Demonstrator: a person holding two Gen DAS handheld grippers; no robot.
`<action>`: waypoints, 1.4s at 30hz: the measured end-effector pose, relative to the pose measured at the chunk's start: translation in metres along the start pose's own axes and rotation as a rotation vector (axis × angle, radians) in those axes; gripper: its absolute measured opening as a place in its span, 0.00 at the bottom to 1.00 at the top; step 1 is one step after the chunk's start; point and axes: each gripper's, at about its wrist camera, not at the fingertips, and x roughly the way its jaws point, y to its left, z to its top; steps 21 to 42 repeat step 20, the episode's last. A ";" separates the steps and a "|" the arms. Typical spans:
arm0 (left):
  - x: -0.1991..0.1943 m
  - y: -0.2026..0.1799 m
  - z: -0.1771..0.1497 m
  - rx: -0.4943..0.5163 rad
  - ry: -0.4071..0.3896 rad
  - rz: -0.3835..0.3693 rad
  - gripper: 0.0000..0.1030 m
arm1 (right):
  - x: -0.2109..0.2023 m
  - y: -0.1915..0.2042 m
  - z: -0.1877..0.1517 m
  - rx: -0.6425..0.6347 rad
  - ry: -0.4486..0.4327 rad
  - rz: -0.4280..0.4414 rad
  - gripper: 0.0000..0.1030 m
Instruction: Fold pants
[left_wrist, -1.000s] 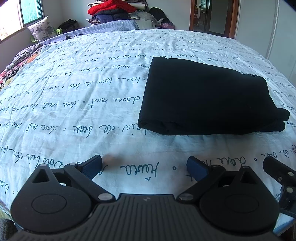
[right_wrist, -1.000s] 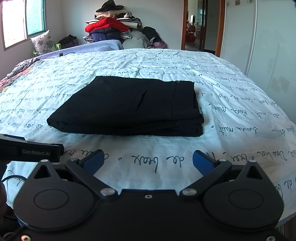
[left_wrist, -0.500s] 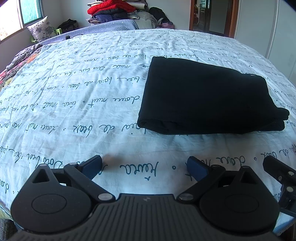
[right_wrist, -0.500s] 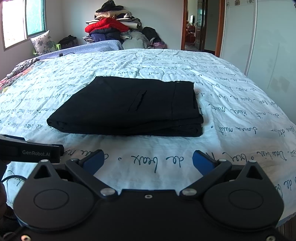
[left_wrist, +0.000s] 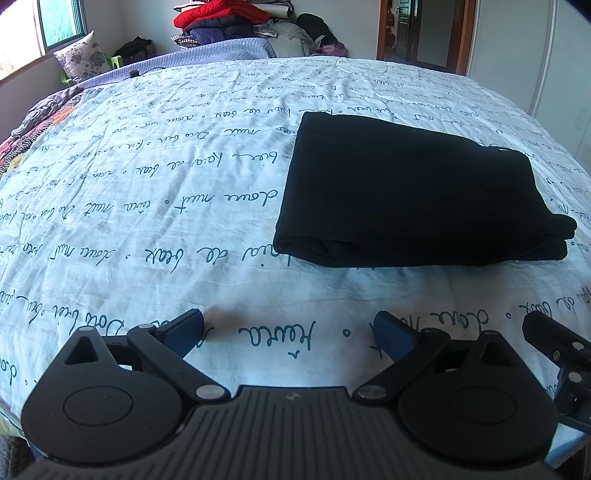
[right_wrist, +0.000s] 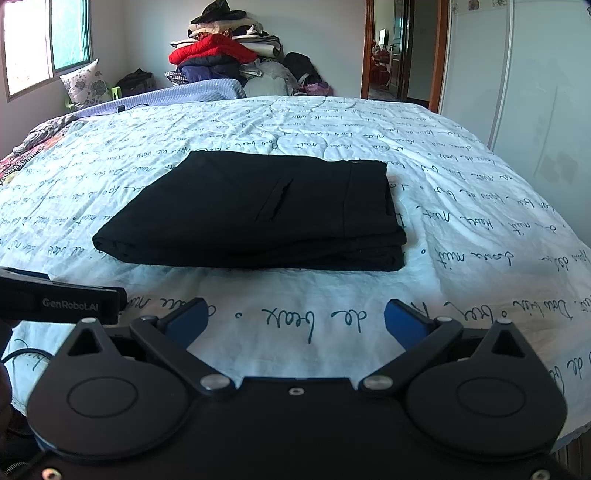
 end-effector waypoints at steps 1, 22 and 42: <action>0.000 0.000 0.000 0.000 0.000 0.000 0.97 | 0.000 0.000 0.000 0.000 0.000 0.000 1.00; -0.026 0.027 0.009 -0.046 -0.058 -0.077 0.97 | -0.009 0.009 0.008 -0.051 -0.055 0.025 1.00; -0.026 0.027 0.009 -0.046 -0.058 -0.077 0.97 | -0.009 0.009 0.008 -0.051 -0.055 0.025 1.00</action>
